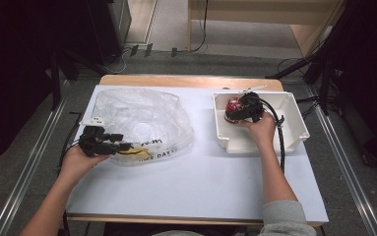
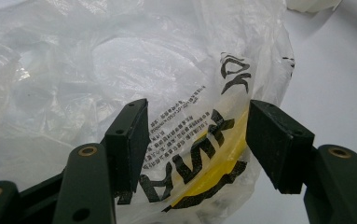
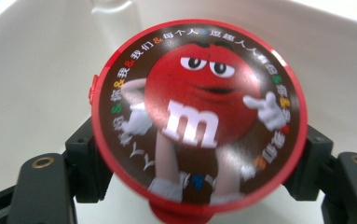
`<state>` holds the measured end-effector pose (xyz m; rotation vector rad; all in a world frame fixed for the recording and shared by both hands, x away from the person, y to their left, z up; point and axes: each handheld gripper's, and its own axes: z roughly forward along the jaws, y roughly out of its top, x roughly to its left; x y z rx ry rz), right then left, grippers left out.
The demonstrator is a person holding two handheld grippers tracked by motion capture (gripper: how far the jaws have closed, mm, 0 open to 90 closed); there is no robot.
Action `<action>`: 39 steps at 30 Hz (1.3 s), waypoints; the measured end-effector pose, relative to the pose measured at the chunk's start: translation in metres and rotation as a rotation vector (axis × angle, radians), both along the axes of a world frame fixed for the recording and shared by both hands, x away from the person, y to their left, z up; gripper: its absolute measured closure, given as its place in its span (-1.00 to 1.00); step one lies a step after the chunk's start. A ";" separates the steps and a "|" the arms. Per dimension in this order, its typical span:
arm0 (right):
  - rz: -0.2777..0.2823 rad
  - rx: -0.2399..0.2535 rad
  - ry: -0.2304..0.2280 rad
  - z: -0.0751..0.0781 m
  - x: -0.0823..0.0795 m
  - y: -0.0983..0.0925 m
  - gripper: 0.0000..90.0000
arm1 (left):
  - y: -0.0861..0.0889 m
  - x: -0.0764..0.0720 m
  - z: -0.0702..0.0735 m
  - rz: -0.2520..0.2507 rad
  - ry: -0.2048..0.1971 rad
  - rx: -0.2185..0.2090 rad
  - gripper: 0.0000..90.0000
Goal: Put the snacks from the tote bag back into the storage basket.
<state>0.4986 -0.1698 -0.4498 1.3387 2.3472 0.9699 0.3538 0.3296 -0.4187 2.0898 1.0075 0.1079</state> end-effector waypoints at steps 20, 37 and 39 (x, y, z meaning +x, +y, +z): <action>0.012 0.011 0.038 -0.002 0.001 -0.001 -0.50 | 0.000 0.000 0.000 0.003 -0.004 -0.001 -0.10; -0.002 0.052 0.025 0.007 -0.010 -0.011 -0.52 | 0.002 -0.001 0.002 0.009 -0.011 -0.005 -0.10; -0.003 0.058 0.025 0.010 -0.013 -0.012 -0.52 | 0.002 -0.001 0.002 0.009 -0.010 -0.007 -0.10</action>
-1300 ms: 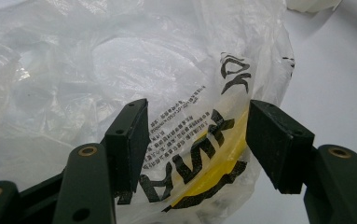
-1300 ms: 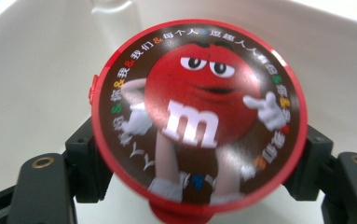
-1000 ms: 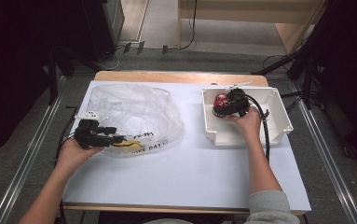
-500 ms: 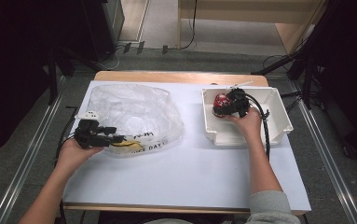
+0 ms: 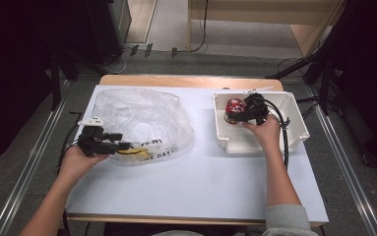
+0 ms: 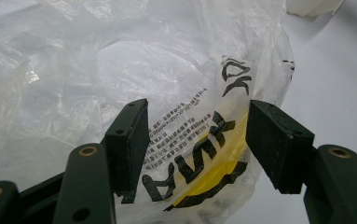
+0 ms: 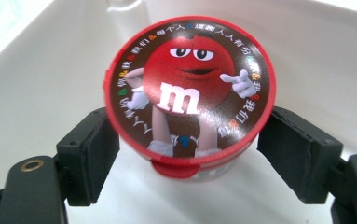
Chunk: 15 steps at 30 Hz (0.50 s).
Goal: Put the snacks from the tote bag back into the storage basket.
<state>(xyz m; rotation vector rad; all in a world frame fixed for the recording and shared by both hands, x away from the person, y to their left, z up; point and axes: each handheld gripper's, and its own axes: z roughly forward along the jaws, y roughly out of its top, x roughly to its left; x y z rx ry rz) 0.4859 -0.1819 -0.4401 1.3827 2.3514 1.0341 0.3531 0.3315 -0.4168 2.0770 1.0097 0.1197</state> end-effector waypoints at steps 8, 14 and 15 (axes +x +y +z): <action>-0.013 -0.018 -0.022 0.006 -0.012 -0.005 -0.49 | 0.000 0.000 0.001 0.000 -0.003 -0.004 -0.10; -0.019 0.014 -0.053 0.017 -0.021 -0.010 -0.40 | 0.000 0.000 0.001 0.002 -0.004 -0.003 -0.10; -0.019 0.011 -0.056 0.019 -0.023 -0.010 -0.36 | 0.000 0.000 0.001 0.000 -0.003 -0.004 -0.10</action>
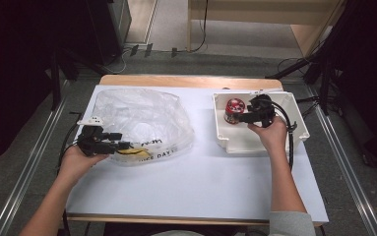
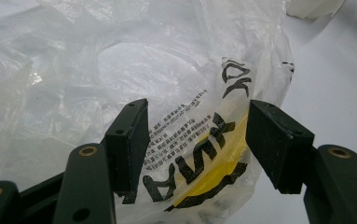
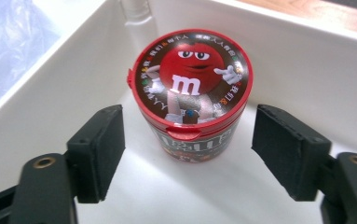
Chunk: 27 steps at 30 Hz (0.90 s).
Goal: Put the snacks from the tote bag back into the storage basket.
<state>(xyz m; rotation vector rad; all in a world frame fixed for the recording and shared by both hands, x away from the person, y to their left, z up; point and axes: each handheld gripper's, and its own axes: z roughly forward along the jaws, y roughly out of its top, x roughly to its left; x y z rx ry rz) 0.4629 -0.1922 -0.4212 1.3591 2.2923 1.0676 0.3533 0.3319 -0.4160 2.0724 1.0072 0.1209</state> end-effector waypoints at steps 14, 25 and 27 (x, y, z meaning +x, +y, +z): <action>-0.003 0.059 -0.031 0.009 -0.014 -0.018 0.41 | 0.000 0.000 0.000 0.001 -0.001 -0.001 -0.10; -0.033 0.061 -0.063 0.011 -0.018 -0.025 1.00 | -0.001 0.000 0.000 0.001 0.002 -0.001 -0.10; -0.034 0.059 -0.053 0.010 -0.018 -0.025 1.00 | -0.001 0.000 0.000 0.001 0.001 0.000 -0.10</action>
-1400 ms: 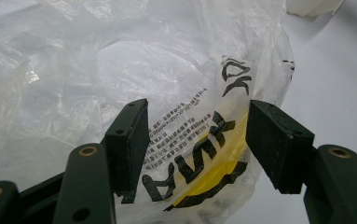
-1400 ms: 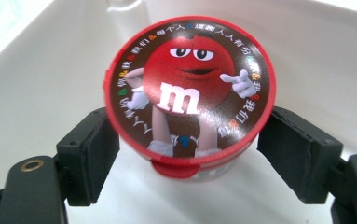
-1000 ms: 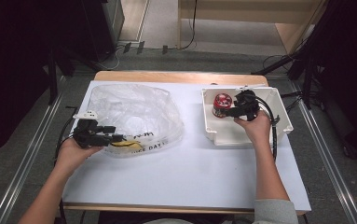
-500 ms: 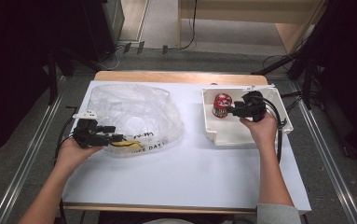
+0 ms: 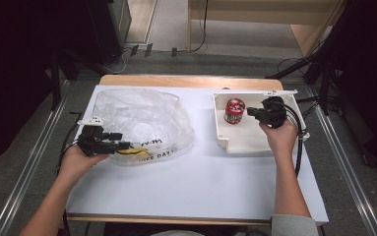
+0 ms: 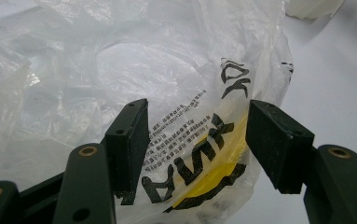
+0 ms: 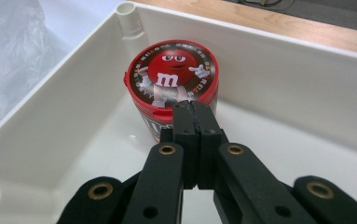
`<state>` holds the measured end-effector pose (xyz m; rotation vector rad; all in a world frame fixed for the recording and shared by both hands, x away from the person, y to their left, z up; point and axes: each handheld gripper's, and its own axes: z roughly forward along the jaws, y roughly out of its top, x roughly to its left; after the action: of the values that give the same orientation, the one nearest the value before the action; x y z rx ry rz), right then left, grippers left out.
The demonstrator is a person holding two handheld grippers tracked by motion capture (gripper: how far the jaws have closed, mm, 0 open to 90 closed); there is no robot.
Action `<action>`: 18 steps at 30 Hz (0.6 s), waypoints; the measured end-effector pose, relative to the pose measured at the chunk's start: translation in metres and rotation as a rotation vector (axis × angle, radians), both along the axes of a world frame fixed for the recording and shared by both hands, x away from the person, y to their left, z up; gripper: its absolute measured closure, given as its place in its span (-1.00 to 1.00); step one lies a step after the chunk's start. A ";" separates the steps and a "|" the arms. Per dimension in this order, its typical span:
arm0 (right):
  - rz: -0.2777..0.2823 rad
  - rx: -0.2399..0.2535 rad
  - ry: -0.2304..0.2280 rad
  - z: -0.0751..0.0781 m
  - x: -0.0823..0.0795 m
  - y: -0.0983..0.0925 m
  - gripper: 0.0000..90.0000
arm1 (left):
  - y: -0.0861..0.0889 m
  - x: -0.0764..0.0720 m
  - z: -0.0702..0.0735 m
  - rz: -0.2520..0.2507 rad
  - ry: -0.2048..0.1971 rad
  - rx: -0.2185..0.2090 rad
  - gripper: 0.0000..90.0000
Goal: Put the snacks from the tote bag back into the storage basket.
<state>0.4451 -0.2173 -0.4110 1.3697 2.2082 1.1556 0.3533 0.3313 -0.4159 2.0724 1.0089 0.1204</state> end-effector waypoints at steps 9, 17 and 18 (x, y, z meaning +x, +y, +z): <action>0.006 -0.022 0.022 -0.009 0.002 0.003 1.00 | 0.000 0.000 0.000 0.000 -0.001 -0.002 -0.10; 0.019 -0.031 0.028 -0.014 0.004 0.008 1.00 | 0.000 0.000 0.000 -0.002 -0.004 0.000 -0.10; 0.020 -0.029 0.032 -0.014 0.004 0.009 1.00 | 0.000 0.000 0.000 0.000 -0.004 -0.001 -0.10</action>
<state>0.4488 -0.2088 -0.4249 1.3668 2.2567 1.1107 0.3531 0.3309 -0.4156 2.0703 1.0060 0.1242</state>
